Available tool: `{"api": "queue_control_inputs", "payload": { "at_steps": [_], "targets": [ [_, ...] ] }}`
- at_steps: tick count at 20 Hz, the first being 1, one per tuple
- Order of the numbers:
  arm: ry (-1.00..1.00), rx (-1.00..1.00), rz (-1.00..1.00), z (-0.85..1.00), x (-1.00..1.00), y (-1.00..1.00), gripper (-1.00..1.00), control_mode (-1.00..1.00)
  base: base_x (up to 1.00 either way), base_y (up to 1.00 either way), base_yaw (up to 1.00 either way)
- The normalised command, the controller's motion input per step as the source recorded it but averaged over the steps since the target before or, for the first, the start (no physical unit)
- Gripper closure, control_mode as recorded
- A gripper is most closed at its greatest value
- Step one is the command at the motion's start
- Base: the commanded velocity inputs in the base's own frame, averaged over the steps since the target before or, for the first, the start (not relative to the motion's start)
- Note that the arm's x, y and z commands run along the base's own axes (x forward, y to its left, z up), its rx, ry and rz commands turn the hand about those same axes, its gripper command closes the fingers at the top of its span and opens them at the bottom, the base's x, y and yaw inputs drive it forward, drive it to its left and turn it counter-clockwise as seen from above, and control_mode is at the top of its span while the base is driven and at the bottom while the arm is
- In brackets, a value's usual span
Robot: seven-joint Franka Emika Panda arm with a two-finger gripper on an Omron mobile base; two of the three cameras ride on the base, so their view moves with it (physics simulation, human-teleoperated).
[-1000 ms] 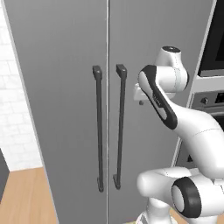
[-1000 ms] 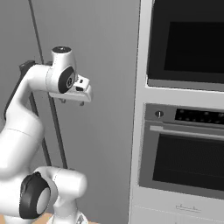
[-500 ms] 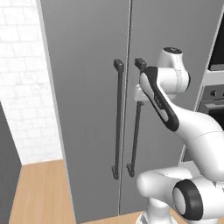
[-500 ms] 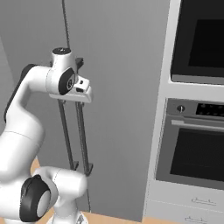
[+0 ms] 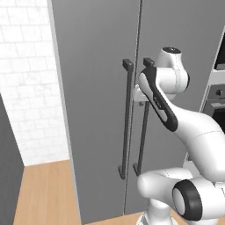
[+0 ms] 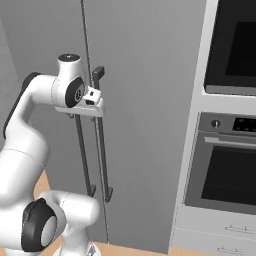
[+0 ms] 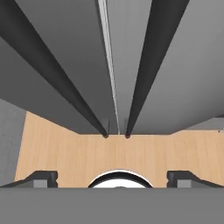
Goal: Take the strawberry from the fridge and place it on top of the pancake, located on the dining counter.
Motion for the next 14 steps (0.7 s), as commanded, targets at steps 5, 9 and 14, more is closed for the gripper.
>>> {"api": "queue_control_inputs", "payload": {
  "at_steps": [5, 9, 14],
  "targets": [
    [0.00, 0.00, 0.00, 0.00, 0.00, 0.00, -1.00, 1.00, -0.43, -0.08, -0.03],
    [0.00, 0.00, 0.00, 0.00, 0.00, 0.00, -1.00, 1.00, -0.60, -0.08, 0.00],
    [0.00, 0.00, 0.00, 0.00, 0.00, 0.00, -1.00, 1.00, -0.56, -0.01, 0.00]
  ]
}}
